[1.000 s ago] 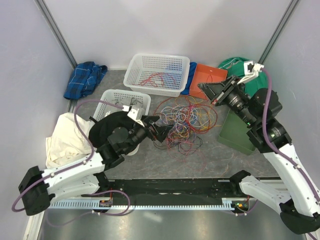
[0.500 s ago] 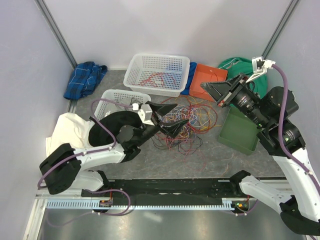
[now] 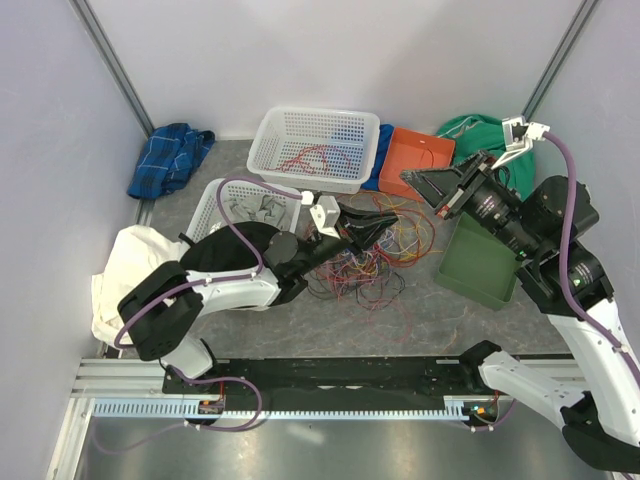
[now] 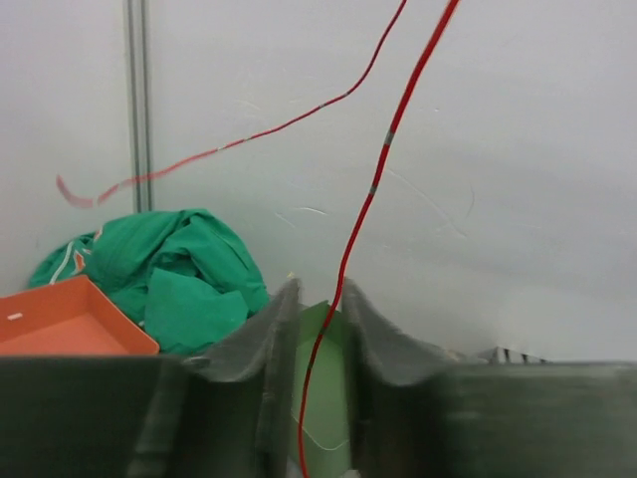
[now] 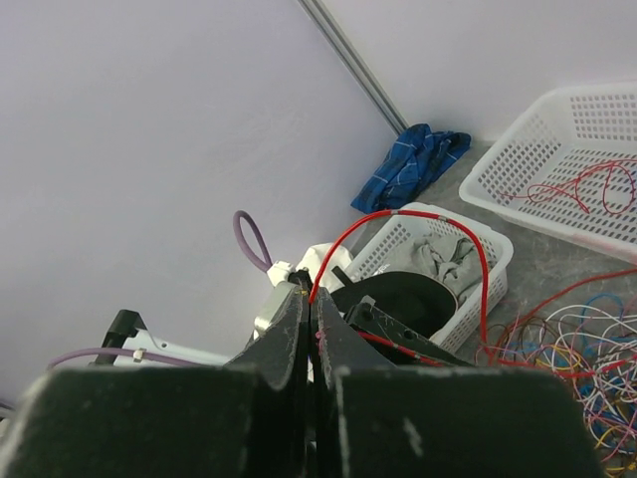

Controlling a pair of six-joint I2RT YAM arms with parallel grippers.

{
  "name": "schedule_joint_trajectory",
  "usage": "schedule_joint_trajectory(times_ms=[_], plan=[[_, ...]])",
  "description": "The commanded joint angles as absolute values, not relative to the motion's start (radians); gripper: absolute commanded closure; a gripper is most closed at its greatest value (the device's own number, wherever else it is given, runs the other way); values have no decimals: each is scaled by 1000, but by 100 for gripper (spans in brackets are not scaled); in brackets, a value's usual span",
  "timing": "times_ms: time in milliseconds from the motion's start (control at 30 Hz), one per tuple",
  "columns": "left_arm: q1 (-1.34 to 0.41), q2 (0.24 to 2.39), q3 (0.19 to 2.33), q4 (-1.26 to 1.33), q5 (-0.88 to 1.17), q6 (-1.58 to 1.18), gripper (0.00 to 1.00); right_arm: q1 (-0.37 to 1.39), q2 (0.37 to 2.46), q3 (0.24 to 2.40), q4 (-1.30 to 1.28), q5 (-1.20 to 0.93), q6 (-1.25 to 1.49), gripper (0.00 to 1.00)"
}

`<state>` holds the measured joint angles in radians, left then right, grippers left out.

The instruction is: Untangle the cables

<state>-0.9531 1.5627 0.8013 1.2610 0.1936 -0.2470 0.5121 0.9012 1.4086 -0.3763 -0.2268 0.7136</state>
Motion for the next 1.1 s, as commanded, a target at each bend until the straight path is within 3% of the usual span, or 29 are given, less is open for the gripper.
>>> schedule_joint_trajectory(times_ms=[0, 67, 100, 167, 200, 233, 267, 300, 400, 700, 867, 1067], plan=[[-953, 1556, 828, 1276, 193, -199, 95, 522, 881, 1405, -373, -207, 703, 100], [-953, 1525, 828, 1223, 173, -201, 98, 523, 870, 1391, -374, -192, 696, 100], [-954, 1511, 836, 1189, 152, -206, 98, 523, 864, 1385, -374, -184, 690, 90], [-954, 1471, 867, 979, 111, -216, 98, 523, 841, 1367, -383, -149, 667, 57], [-951, 1432, 940, 863, 42, -244, 98, 522, 833, 1361, -390, -134, 658, 24], [-948, 1419, 997, 738, 6, -261, 98, 523, 824, 1356, -408, -117, 650, 7], [-942, 1416, 1062, 578, -26, -277, 98, 523, 809, 1345, -417, -76, 637, 2], [-925, 1426, 1194, 361, -47, -291, 98, 523, 798, 1336, -426, -58, 634, 2], [-882, 1442, 1360, 142, -52, -316, 98, 523, 743, 1293, -452, 35, 621, 2], [-721, 1551, 1770, -178, -10, -437, 98, 522, 483, 997, -482, 232, 626, 2], [-681, 1698, 2044, -434, 188, -498, 98, 523, 454, 797, -470, 140, 640, 2], [-686, 1707, 2042, -453, 278, -541, 98, 523, 479, 631, -231, -53, 644, 2]])
